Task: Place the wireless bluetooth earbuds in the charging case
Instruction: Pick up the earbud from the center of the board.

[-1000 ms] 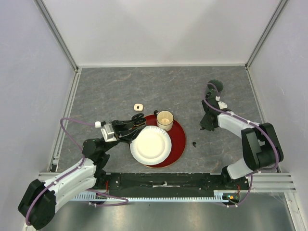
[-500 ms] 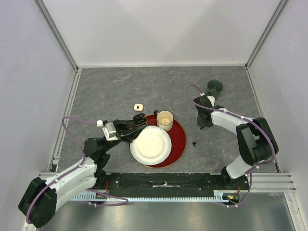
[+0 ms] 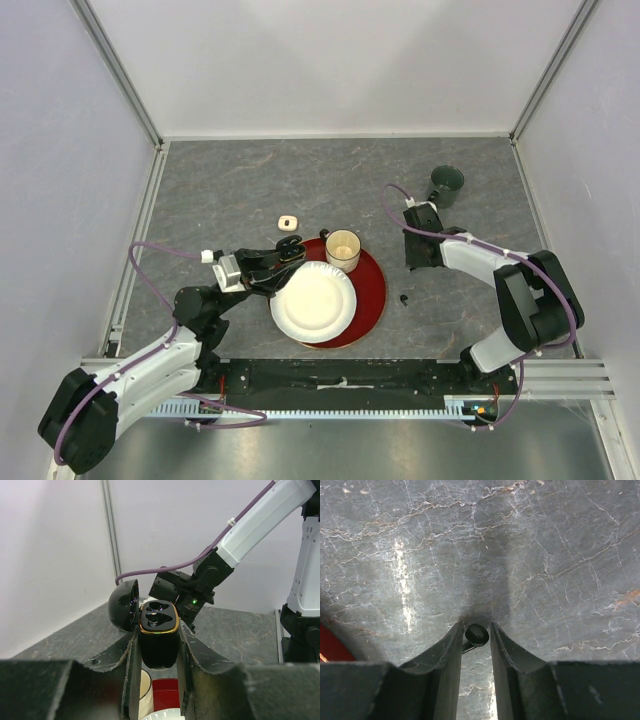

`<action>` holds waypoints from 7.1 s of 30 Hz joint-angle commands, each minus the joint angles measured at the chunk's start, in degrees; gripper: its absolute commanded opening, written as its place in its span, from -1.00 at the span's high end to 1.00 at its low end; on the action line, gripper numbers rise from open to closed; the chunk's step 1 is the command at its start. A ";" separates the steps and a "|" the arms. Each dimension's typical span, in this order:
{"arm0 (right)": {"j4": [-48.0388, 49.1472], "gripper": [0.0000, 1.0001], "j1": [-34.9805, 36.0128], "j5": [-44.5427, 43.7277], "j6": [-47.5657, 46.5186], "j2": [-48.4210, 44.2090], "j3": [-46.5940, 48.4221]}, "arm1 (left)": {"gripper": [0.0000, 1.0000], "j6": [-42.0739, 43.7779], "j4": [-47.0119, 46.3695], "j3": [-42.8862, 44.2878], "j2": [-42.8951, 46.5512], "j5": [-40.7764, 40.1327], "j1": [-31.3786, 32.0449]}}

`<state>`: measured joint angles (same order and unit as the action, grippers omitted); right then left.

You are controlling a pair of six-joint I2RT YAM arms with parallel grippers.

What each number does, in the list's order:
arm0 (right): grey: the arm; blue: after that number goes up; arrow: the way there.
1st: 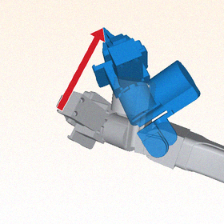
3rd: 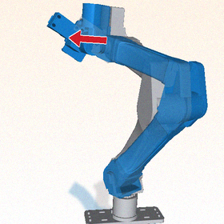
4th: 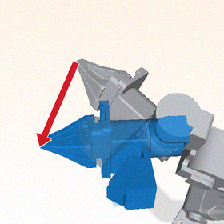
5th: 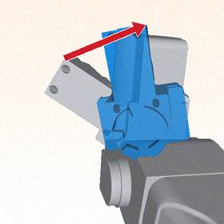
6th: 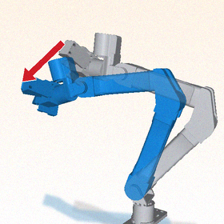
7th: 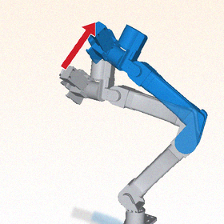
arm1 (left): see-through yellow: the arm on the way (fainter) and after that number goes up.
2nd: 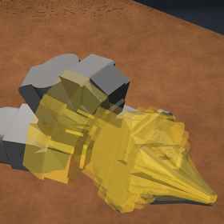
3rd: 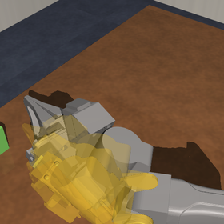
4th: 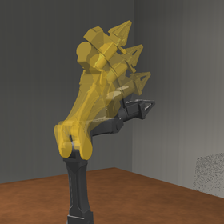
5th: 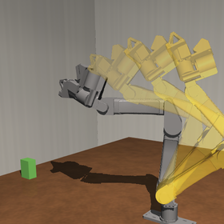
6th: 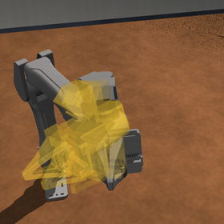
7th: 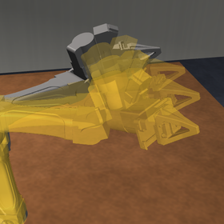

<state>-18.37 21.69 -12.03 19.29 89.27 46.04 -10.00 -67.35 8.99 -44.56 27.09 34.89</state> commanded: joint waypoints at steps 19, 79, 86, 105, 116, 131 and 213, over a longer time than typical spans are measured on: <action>-6.41 -0.09 0.54 -2.38 25.43 -0.77 2.04 | 0.95 1.74 -0.94 0.67 0.87 -0.90 0.26; -7.91 0.53 0.98 -11.17 25.98 1.87 2.82 | 0.95 1.74 0.20 1.20 0.70 -0.46 0.26; -7.38 0.79 3.61 -14.77 20.09 -2.43 5.11 | 0.95 1.65 0.12 1.38 0.17 -0.46 0.26; -3.17 0.71 10.56 -12.58 1.99 -0.15 4.23 | 0.95 0.95 -0.68 1.73 -0.62 0.16 0.26; -2.81 0.61 10.56 -8.80 -1.18 2.57 2.91 | 0.95 0.95 -0.68 1.82 -0.62 0.33 0.26; -4.04 0.02 10.56 -8.18 0.22 4.24 3.53 | 0.96 1.39 0.47 2.25 -0.44 0.42 0.26; -0.88 1.00 7.22 -7.57 17.90 -9.63 1.15 | 0.95 0.60 0.64 2.87 -2.64 0.07 0.26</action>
<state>-22.79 28.14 -19.25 41.56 86.46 46.76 -10.00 -64.86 9.54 -46.54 27.18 34.89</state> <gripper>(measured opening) 0.261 0.350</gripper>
